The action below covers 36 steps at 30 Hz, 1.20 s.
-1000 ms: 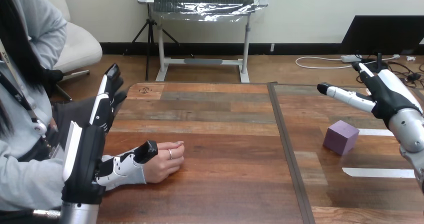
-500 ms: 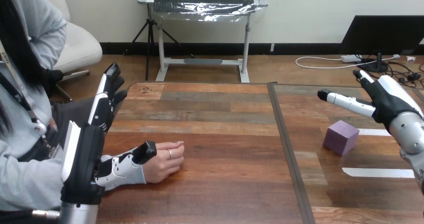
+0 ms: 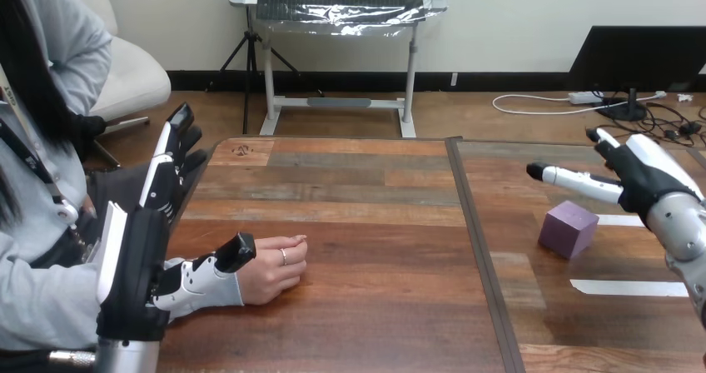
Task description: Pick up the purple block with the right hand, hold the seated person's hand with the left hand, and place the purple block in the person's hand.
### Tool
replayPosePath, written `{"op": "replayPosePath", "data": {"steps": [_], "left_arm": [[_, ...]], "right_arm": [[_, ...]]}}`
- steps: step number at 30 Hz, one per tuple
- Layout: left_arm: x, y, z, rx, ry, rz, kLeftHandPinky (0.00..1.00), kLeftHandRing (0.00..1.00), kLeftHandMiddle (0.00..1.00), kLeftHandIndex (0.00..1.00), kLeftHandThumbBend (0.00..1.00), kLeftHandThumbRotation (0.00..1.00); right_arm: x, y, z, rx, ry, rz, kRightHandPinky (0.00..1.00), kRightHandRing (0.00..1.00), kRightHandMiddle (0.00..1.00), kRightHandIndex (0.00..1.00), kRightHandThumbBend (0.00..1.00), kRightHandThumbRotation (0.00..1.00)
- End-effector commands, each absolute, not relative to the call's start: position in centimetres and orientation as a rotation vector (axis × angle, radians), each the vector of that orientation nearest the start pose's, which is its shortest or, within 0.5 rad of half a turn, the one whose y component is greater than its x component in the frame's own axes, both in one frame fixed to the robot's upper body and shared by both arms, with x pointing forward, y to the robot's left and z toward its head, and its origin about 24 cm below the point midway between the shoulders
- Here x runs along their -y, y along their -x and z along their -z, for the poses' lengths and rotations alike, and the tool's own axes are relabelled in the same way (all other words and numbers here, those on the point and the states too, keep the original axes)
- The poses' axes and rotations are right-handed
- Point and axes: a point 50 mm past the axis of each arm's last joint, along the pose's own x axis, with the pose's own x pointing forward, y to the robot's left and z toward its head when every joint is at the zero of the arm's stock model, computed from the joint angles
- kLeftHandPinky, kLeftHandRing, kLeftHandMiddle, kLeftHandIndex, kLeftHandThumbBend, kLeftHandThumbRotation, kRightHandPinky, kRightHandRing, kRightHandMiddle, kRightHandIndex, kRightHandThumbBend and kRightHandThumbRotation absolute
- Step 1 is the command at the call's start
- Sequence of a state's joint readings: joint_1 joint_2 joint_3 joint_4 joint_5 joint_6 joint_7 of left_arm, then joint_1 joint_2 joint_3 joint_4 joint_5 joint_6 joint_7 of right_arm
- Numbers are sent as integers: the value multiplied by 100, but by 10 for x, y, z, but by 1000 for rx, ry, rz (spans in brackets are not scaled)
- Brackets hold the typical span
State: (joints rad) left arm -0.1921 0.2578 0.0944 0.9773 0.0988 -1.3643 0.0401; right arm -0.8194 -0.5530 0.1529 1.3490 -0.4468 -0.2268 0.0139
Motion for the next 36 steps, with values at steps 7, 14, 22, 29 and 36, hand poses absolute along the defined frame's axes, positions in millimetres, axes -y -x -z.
{"op": "replayPosePath", "data": {"steps": [7, 14, 22, 29, 36], "left_arm": [[-212, -232, -31, 672, -277, 32, 88, 94, 98, 97, 100, 70], [-211, -231, -30, 672, -267, 30, 89, 95, 98, 97, 100, 69], [-212, -230, -31, 674, -265, 31, 89, 96, 98, 97, 100, 69], [-212, -229, -30, 673, -262, 34, 89, 96, 99, 97, 100, 68], [-213, -228, -31, 676, -260, 34, 90, 96, 99, 97, 100, 68]], "right_arm": [[290, -354, -55, -391, 994, -19, 84, 94, 97, 100, 100, 84], [288, -351, -49, -409, 997, -43, 86, 95, 98, 99, 100, 87], [284, -350, -45, -434, 1022, -69, 87, 94, 98, 99, 97, 92], [282, -349, -40, -437, 1007, -59, 45, 51, 58, 96, 99, 91], [280, -348, -36, -437, 1009, -56, 32, 43, 51, 89, 100, 90]]}}
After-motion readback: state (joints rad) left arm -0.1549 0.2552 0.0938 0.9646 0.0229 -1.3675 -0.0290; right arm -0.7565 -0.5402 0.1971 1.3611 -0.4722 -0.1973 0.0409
